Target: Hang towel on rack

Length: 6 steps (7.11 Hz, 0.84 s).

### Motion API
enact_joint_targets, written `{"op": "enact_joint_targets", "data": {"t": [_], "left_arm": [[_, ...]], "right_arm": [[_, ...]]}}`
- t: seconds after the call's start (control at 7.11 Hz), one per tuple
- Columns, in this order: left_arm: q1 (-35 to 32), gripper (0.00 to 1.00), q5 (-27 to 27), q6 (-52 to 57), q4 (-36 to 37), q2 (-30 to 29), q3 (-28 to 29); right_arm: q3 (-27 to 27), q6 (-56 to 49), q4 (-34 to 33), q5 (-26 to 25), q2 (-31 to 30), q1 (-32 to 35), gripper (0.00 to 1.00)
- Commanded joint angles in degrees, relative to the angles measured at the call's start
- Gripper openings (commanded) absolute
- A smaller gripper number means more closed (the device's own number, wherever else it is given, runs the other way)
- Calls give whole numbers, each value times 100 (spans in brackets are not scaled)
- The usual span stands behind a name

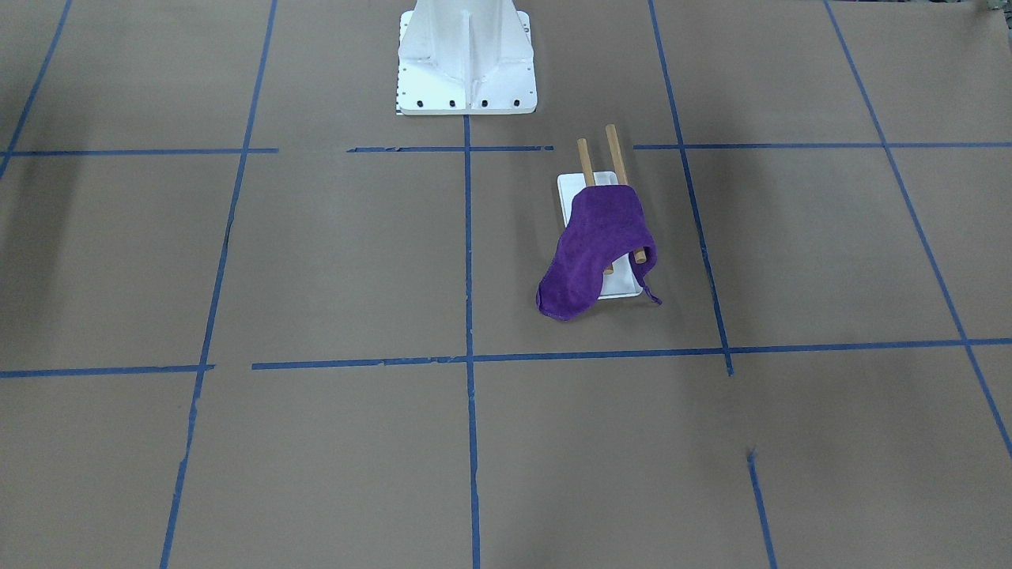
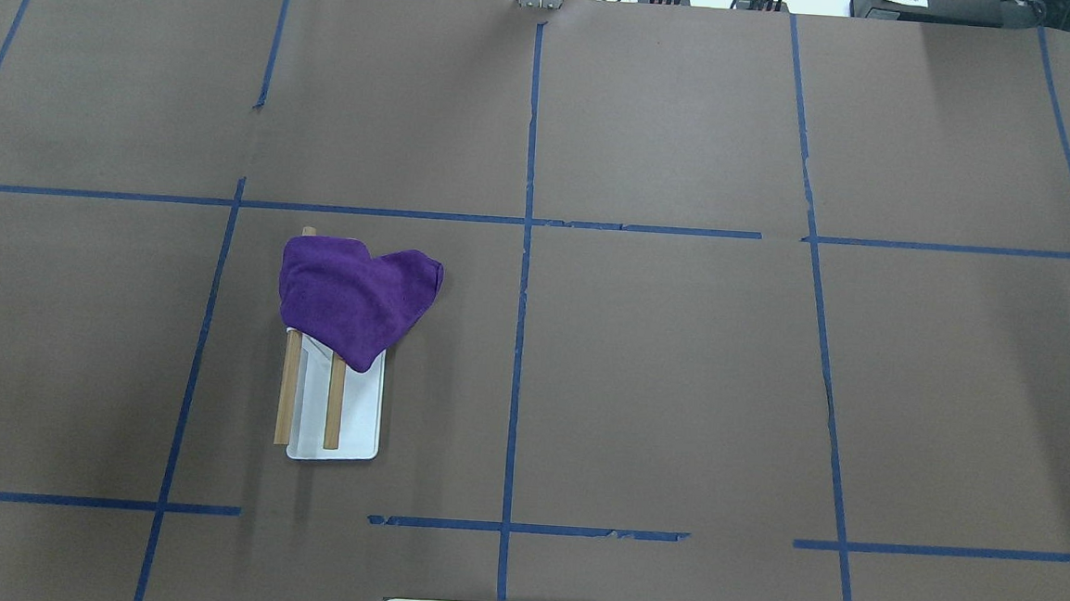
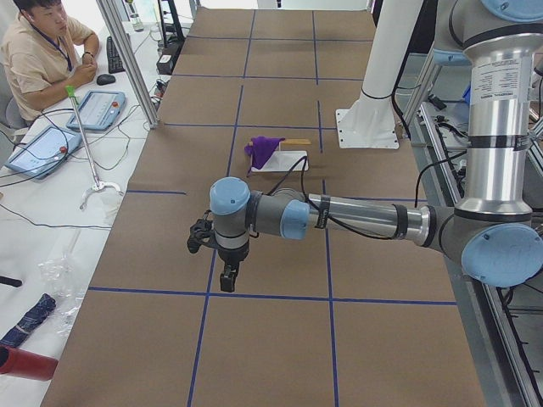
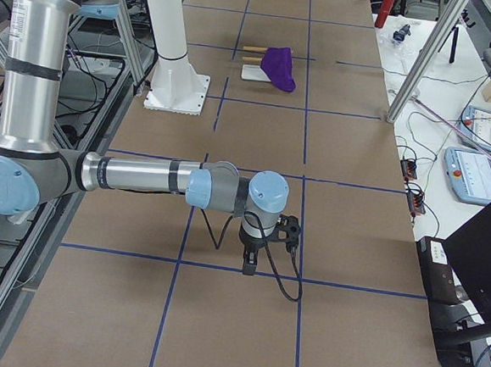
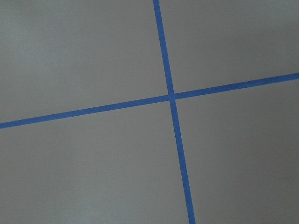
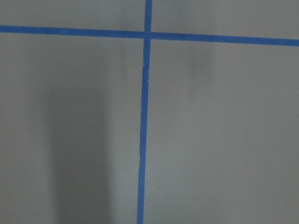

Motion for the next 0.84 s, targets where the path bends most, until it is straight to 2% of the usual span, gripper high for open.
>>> {"op": "enact_joint_targets", "data": {"t": [0.0,0.14,0.42,0.56,0.7], "left_arm": [[-2,100,39,-31,94,-5,36],[-2,100,-5,-5,50,-22,53],[-72,100,-127,1165,-362,441,62],[-81,100,-624,1164,-311,470,71],[-90,100,-673,1164,-311,470,62]], "right_arm": [[15,49,5,2,20,1,100],[24,49,5,2,29,1,100],[24,41,5,2,38,1,100],[24,49,5,2,38,1,100],[24,49,14,2,38,1,100]]}}
